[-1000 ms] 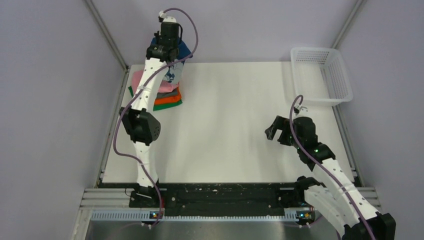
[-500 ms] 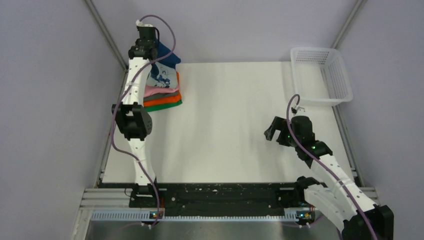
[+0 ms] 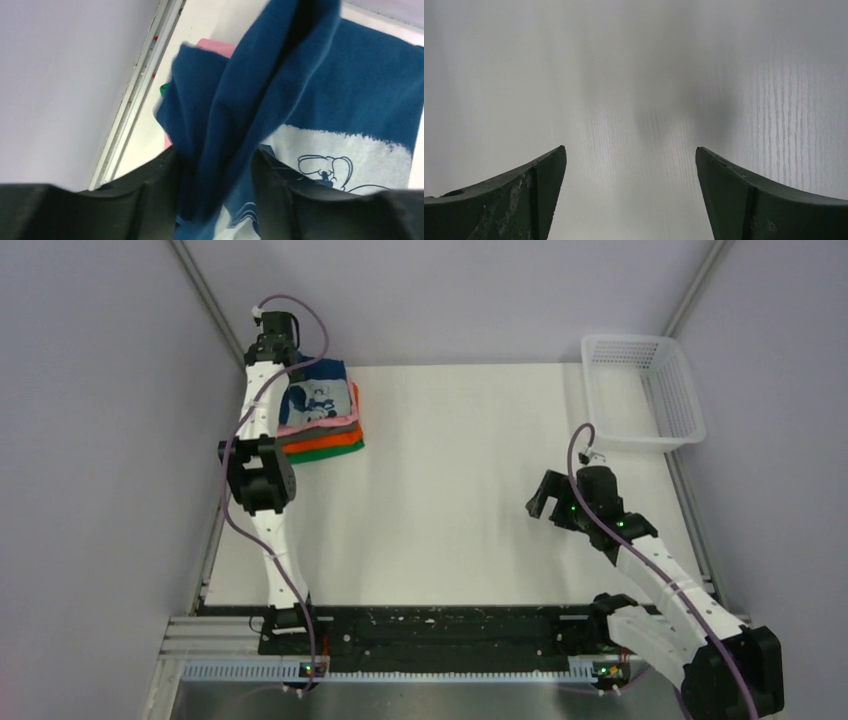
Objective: Fold and stack the t-shirts
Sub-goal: Put the neatly folded tshirt into the corner of the board with the left arm, then reset both arms
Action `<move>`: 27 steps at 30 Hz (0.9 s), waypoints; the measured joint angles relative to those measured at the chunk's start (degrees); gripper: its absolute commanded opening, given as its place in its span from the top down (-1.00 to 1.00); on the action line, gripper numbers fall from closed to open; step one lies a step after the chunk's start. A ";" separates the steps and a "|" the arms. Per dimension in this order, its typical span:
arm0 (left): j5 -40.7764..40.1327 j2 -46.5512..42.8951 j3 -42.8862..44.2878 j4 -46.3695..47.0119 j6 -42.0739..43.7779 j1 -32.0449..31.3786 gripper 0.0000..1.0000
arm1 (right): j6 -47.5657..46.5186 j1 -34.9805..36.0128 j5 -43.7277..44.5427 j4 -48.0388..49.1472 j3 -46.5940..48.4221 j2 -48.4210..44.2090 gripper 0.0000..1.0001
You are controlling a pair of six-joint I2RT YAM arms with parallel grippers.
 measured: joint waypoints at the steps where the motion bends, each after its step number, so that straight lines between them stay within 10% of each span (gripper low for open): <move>1: -0.81 0.00 -0.42 0.31 -0.17 -0.15 -0.96 | 0.11 0.00 0.00 0.02 0.00 0.61 -0.97; 17: -1.01 -1.90 -3.52 1.38 -4.72 -2.89 -0.97 | 0.33 0.00 0.59 0.24 2.01 2.01 -0.97; 27: 11.72 -35.28 -41.70 9.94 -12.57 -7.54 -0.97 | -2.03 0.00 3.67 -0.59 1.31 -6.10 -0.97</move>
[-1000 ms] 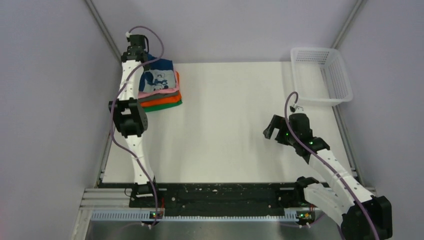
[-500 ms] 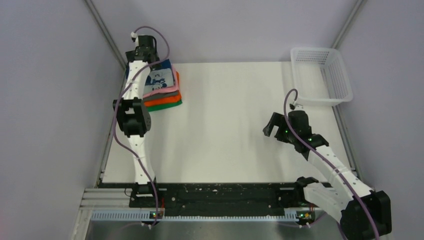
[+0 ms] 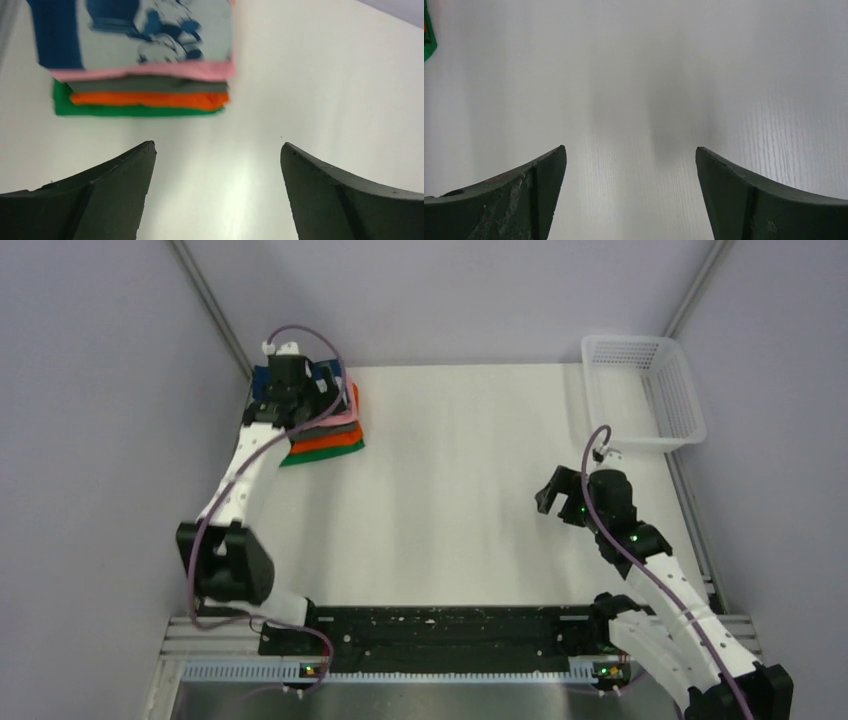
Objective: Fold and stack the t-shirts
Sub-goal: Reset both arms
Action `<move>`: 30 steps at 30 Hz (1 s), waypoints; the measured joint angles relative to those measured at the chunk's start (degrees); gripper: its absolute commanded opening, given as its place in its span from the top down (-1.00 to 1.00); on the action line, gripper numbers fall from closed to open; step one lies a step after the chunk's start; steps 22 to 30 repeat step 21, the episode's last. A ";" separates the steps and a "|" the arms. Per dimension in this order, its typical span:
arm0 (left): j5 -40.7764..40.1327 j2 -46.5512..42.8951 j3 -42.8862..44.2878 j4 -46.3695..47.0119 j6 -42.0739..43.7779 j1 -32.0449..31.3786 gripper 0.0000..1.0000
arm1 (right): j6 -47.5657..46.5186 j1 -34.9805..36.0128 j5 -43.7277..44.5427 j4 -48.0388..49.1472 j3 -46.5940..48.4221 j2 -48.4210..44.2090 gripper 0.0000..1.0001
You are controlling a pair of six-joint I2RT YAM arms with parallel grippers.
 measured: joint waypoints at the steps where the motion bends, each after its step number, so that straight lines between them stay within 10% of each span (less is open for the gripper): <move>1: 1.42 -5.75 -5.62 2.56 -1.60 -0.96 -0.98 | -0.07 0.00 0.55 -0.02 -0.59 -1.31 -0.97; 8: 10.25 -42.03 -39.21 9.57 -12.74 -6.40 -0.98 | 1.42 0.00 4.15 -1.79 -6.01 -7.61 -0.97; 15: 12.13 -53.59 -56.89 2.49 -20.98 -9.66 -0.97 | 3.43 0.00 6.73 -4.02 -8.20 -10.10 -0.97; 30: 10.43 -60.17 -59.63 -3.52 -24.52 -9.66 -0.97 | 3.98 0.00 8.41 -4.11 -8.35 -10.64 -0.97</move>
